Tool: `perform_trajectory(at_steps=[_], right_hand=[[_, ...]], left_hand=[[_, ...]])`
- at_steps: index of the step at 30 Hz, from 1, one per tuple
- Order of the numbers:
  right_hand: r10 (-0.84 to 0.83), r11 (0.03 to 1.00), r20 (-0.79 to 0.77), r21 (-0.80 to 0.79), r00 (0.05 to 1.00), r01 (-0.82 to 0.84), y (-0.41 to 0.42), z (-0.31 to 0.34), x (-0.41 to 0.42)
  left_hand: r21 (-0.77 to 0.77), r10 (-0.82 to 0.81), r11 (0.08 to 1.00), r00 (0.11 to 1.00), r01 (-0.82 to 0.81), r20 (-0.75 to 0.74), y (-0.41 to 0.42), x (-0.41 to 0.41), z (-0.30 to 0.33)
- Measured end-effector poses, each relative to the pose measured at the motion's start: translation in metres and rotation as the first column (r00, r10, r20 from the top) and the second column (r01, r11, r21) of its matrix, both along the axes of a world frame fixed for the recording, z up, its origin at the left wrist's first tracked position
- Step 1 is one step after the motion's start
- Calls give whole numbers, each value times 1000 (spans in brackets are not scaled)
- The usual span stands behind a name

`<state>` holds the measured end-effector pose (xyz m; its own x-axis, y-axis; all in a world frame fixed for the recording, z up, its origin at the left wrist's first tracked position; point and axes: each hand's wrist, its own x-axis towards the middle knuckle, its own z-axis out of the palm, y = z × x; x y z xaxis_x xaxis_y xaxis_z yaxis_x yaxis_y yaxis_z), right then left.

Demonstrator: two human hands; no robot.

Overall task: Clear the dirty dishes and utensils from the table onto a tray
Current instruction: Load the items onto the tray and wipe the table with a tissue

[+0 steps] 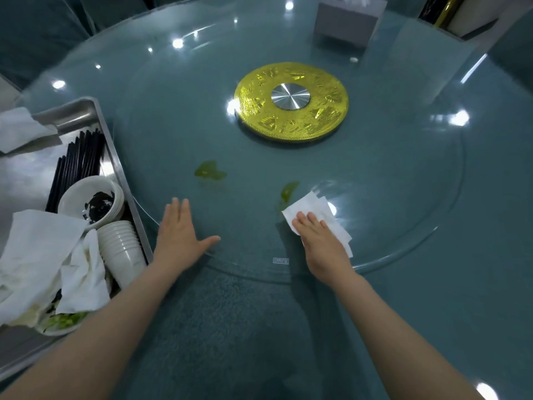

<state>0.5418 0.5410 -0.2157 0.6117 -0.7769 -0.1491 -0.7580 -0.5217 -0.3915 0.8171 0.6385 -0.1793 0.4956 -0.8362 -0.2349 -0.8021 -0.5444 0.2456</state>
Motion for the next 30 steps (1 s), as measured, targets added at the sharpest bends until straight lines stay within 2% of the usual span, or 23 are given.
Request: perform_trajectory(at_steps=[3,6,11,15,18,22,27,30], right_hand=[[-23,1000,73,3,997,23,0,1,-12],[-101,994,93,-34,991,104,-2,-1,-12],[-458,888,153,27,876,459,-38,3,7],[-528,843,165,-19,833,537,-79,12,25],[-463,883,157,-8,873,469,-90,15,45],[-206,978,139,-12,969,209,-70,12,75],[-3,1000,188,21,982,-1,-14,5,71],[35,998,189,50,981,-46,6,0,52]], left_hand=[[170,56,984,998,-59,24,-10,26,2],[297,-15,955,999,4,32,-12,35,2],[316,-83,946,996,71,25,-13,25,4],[344,-151,931,986,120,64,-8,12,9],[355,-203,922,974,156,99,-3,4,12],[349,-240,918,965,189,109,3,-5,15],[342,-299,910,944,237,141,7,-14,19],[326,-311,911,939,252,144,11,-20,18]])
